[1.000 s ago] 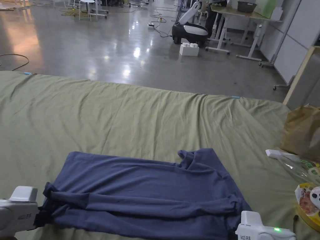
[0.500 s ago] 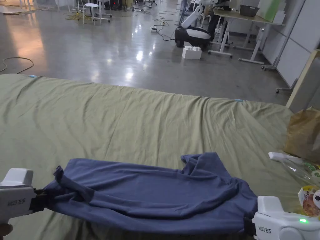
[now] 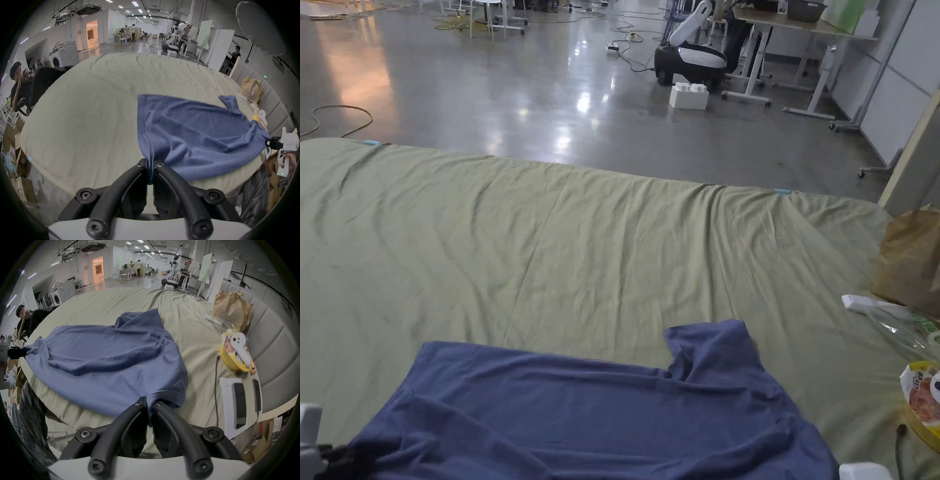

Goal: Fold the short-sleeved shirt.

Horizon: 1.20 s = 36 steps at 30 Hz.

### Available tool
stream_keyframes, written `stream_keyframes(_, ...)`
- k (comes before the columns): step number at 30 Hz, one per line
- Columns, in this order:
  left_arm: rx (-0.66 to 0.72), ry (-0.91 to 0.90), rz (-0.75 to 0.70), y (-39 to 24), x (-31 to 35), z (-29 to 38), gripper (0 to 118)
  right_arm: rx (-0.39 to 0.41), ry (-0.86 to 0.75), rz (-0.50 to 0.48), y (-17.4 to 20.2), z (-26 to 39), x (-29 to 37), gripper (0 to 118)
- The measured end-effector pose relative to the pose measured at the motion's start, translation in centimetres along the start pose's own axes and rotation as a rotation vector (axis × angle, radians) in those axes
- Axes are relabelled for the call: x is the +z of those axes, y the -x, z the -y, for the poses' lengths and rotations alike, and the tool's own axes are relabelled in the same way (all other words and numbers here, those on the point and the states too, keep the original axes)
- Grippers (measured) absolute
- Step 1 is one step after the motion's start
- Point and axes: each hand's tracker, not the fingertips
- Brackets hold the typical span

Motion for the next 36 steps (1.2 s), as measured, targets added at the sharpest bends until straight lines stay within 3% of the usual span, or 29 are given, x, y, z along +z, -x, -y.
stream_keyframes(3, -0.003, 0.042, -0.028, -1.2, -2.5, -0.9, 6, -0.006, 0.042, 0.007, 0.6, 2.4, -1.2, 6)
stream_keyframes(5, 0.004, 0.074, -0.038, -1.0, -3.3, 4.5, 6, -0.011, 0.058, 0.02, 0.9, 3.4, -1.9, 6)
stream_keyframes(12, 0.034, 0.099, -0.07, -1.3, -7.1, 7.0, 6, -0.044, 0.063, 0.035, 1.6, 4.8, -3.8, 7)
stream_keyframes(14, 0.046, 0.107, -0.063, -3.0, -8.4, 5.4, 6, -0.029, 0.049, 0.048, 1.9, 4.7, -3.6, 27)
stream_keyframes(15, 0.047, 0.1, -0.061, -4.1, -9.3, 4.5, 8, -0.023, 0.042, 0.059, 2.0, 4.6, -3.3, 42)
stream_keyframes(16, 0.048, 0.094, -0.059, -5.1, -10.1, 3.6, 17, -0.023, 0.036, 0.079, 2.1, 4.3, -2.9, 59)
stream_keyframes(17, 0.04, 0.081, -0.058, -2.0, -6.1, 5.9, 17, -0.035, 0.018, 0.096, 2.2, 4.0, -2.3, 59)
stream_keyframes(18, 0.032, 0.071, -0.061, -2.6, -6.2, 5.4, 21, -0.05, -0.016, 0.1, 2.2, 3.6, -1.7, 61)
stream_keyframes(21, -0.018, -0.037, -0.089, -3.2, -3.4, 4.5, 52, -0.063, -0.185, 0.114, 2.6, 1.6, 0.5, 70)
stream_keyframes(24, -0.013, -0.155, -0.031, -6.6, -0.5, 2.3, 54, -0.057, -0.351, 0.134, 3.5, -0.9, 2.2, 83)
stream_keyframes(31, -0.101, -0.503, -0.098, -12.5, 4.1, -2.2, 54, -0.124, -0.689, 0.173, 6.2, -5.8, 4.2, 84)
stream_keyframes(33, -0.09, -0.589, -0.098, -8.9, 1.1, -2.3, 53, -0.141, -0.739, 0.184, 6.9, -6.7, 4.5, 81)
stream_keyframes(35, -0.082, -0.671, -0.111, -9.0, 1.3, -3.1, 49, -0.144, -0.804, 0.19, 7.8, -7.5, 4.7, 66)
stream_keyframes(36, -0.082, -0.692, -0.119, -8.9, 1.2, -3.4, 41, -0.143, -0.817, 0.19, 8.1, -7.8, 4.8, 55)
